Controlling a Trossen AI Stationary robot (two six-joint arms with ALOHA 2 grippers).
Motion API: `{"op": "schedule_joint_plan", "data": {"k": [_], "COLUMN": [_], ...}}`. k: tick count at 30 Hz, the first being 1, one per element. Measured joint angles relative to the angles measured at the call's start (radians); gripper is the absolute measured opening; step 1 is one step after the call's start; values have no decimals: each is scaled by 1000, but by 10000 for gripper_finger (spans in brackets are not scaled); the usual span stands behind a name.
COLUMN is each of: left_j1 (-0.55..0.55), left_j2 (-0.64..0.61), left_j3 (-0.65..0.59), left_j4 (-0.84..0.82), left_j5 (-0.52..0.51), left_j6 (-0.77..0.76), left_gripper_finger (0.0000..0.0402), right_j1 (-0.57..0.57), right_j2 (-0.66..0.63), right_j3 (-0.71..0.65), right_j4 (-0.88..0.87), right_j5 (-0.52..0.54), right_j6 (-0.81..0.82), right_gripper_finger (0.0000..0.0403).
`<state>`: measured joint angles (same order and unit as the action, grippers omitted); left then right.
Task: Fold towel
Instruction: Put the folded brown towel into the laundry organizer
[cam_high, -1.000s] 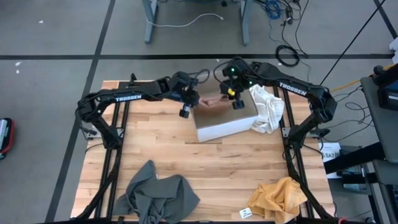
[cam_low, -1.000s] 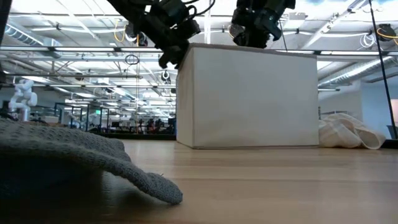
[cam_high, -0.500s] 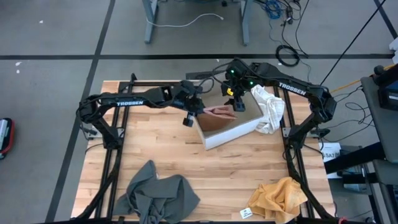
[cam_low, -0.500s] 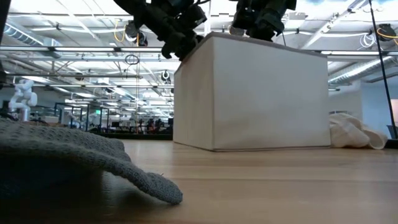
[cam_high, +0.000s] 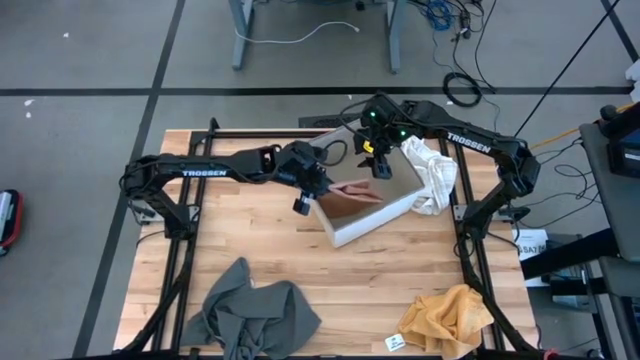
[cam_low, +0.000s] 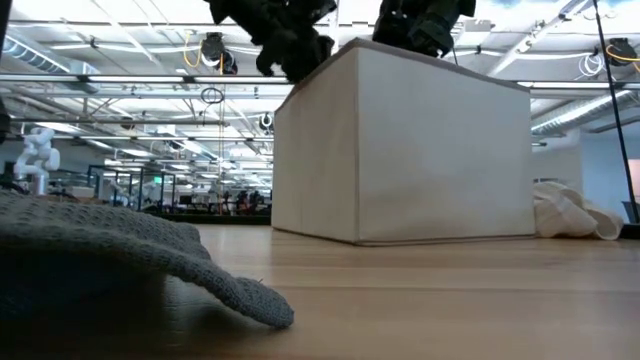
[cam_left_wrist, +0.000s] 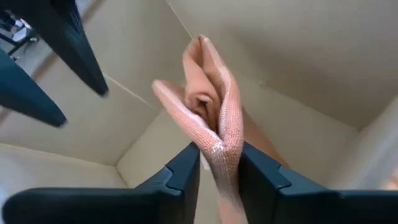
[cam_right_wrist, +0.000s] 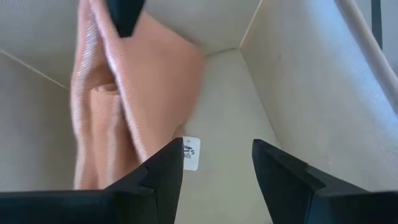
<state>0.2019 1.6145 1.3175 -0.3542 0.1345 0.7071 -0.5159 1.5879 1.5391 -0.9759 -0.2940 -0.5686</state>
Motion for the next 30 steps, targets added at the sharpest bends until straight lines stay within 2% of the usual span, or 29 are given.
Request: {"op": "schedule_joint_plan", "data": {"k": [6,14,16,21,27,30], "left_j1": [-16,-51,-67,-116,-182,-208], "left_j2": [-5,-6,-6,-6,-6,-5], "left_j3": [109,254,276,287,287,287], "left_j4": [-191,-491,-529,-596,-618,-621], "left_j5": [2,1,1,2,2,2], "left_j6": [-25,-51,-76,-142,-185,-215], "left_gripper_finger": [143,147,147,147,147,147], "right_j1": [0,0,3,15,59,70], "right_j2": [0,0,0,0,62,125], "right_j3": [0,0,0,0,1,1], "right_j4": [5,6,5,41,202,209], "right_j5": [0,0,-25,-170,-152,-151], "right_j6": [8,10,20,68,133,141], "right_gripper_finger": [178,178,178,178,178,178]}}
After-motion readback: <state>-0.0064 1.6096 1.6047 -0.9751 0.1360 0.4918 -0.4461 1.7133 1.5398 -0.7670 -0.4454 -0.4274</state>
